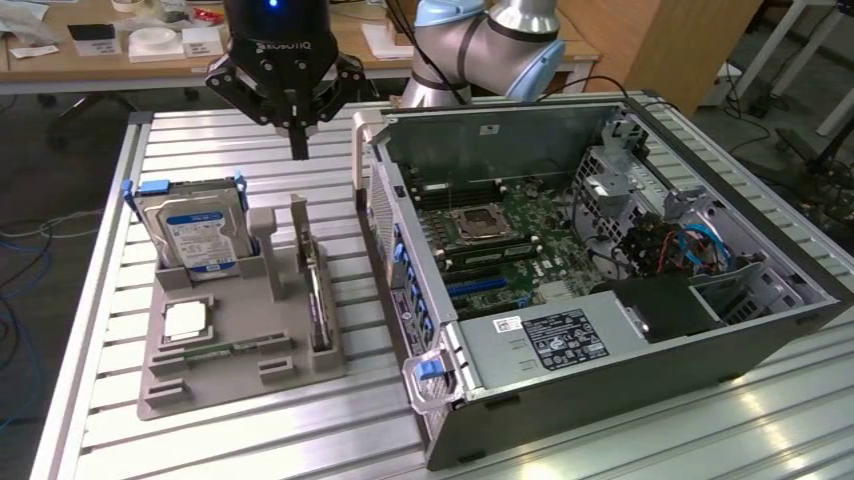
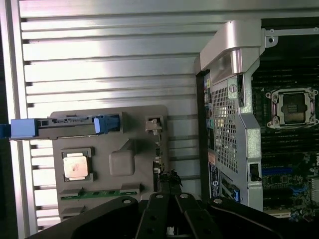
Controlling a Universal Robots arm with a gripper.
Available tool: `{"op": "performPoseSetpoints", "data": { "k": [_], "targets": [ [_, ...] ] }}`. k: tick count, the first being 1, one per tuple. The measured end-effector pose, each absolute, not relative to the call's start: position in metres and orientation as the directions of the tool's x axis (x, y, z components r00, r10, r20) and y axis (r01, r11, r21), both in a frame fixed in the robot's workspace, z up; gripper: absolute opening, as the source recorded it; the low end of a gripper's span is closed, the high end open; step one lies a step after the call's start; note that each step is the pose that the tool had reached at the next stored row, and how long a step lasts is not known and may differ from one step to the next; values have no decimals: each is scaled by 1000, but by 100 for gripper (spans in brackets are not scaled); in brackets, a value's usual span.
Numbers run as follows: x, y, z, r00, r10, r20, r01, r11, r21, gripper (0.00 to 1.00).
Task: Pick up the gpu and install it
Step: 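Reach for the gpu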
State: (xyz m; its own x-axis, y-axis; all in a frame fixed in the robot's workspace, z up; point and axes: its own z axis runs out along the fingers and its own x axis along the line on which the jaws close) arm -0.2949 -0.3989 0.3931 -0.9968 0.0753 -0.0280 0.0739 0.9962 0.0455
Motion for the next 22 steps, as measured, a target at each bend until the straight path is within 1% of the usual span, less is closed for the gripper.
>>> {"op": "performPoseSetpoints", "data": {
  "k": [18,22],
  "targets": [
    [-300,-399,393,-997,75,-28,74,996,46,11],
    [-300,-403,393,-997,75,-28,74,996,46,11]
  ]
}}
